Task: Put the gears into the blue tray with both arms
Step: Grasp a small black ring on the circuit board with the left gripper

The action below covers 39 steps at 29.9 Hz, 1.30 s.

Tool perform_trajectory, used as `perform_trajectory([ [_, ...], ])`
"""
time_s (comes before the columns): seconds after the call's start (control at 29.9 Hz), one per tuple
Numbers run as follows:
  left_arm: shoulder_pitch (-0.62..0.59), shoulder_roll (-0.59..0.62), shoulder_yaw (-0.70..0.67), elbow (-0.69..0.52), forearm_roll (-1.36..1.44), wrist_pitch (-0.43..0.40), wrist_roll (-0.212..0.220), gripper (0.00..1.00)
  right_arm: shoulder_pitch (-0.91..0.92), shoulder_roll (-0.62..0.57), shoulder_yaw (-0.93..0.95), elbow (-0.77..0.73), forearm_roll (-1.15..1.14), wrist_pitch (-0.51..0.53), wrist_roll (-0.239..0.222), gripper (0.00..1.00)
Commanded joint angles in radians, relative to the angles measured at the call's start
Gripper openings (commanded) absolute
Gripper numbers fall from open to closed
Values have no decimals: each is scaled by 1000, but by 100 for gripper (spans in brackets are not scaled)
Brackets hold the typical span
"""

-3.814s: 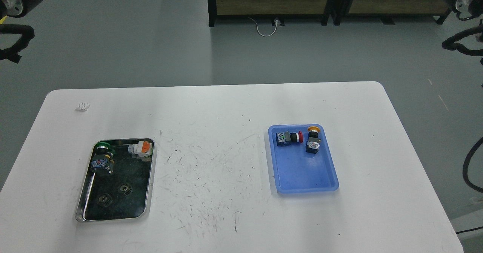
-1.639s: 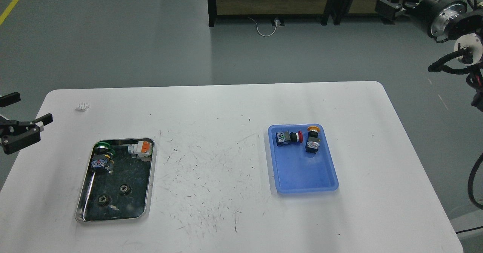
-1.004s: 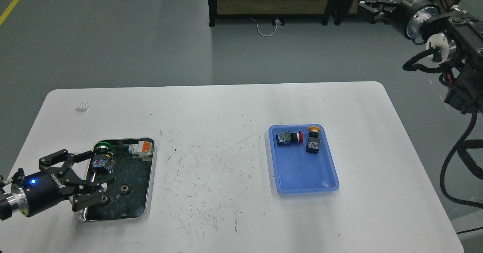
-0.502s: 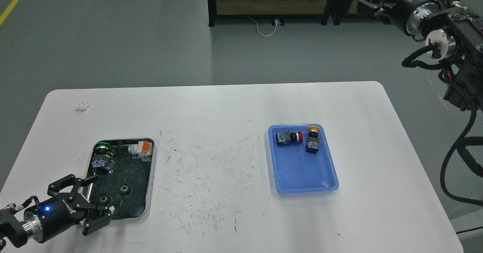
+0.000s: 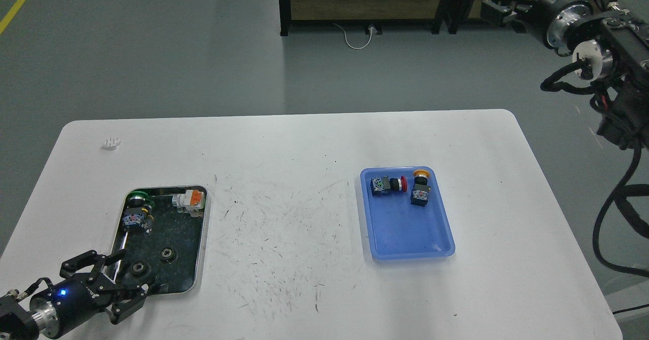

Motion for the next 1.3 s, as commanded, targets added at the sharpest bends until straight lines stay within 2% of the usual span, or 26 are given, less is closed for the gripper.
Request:
perform_trajectory([
  [0.0, 0, 0, 6, 5, -2, 0, 5, 80, 0, 0, 0, 1, 0, 0, 0, 100],
  [0.27, -2, -3, 16, 8, -2, 0, 20, 69, 0, -2, 0, 1, 0, 0, 0, 100],
  [0.8, -17, -20, 16, 8, -1, 0, 37, 66, 2, -10, 0, 3, 0, 0, 0, 100],
  [1.27, -18, -23, 16, 28, -1, 0, 39, 54, 2, -13, 0, 6, 0, 0, 0, 100],
])
